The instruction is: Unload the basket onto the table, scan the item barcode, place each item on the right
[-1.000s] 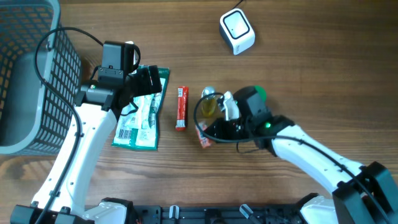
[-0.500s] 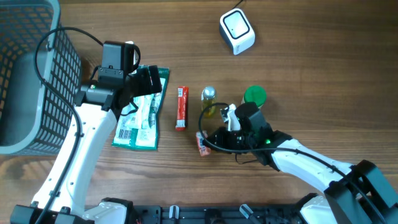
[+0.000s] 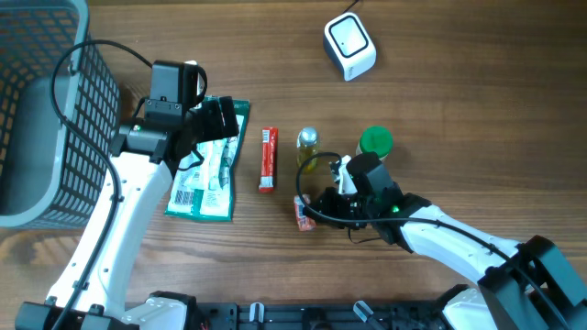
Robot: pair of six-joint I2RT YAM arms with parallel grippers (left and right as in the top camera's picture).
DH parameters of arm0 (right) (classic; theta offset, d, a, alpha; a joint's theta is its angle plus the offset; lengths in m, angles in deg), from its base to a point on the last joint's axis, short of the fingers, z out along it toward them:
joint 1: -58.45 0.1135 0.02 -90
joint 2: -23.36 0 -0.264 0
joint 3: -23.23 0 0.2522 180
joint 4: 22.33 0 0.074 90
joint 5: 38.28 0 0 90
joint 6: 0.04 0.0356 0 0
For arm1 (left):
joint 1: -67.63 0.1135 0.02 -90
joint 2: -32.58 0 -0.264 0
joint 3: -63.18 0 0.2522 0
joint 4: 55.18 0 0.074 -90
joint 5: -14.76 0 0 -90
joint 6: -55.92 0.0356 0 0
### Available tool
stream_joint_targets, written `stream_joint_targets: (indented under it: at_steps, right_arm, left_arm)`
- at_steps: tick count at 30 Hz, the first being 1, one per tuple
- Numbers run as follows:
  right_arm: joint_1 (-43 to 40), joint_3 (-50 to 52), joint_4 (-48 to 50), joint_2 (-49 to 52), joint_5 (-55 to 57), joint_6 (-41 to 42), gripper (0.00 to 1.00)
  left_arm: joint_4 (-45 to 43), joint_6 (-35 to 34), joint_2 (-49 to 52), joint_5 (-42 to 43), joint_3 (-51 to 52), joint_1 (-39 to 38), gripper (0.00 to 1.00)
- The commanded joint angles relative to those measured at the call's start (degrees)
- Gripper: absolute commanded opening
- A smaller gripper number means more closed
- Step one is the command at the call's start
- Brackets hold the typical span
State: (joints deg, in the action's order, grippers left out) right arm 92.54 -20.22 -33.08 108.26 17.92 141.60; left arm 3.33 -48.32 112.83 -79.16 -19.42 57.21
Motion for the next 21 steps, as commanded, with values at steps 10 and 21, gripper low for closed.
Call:
stream_joint_targets:
  at_steps: [10,21]
  right_arm:
    - [0.2,0.2,-2.8,0.4,6.9,1.0,0.04]
    - [0.1,0.2,-2.6,0.4,8.1,1.1,0.04]
  left_arm:
    - [-0.1,0.1,0.1,0.5,-0.2,0.4,1.00]
    - [-0.2,0.1,0.1,0.5,-0.2,0.4,1.00]
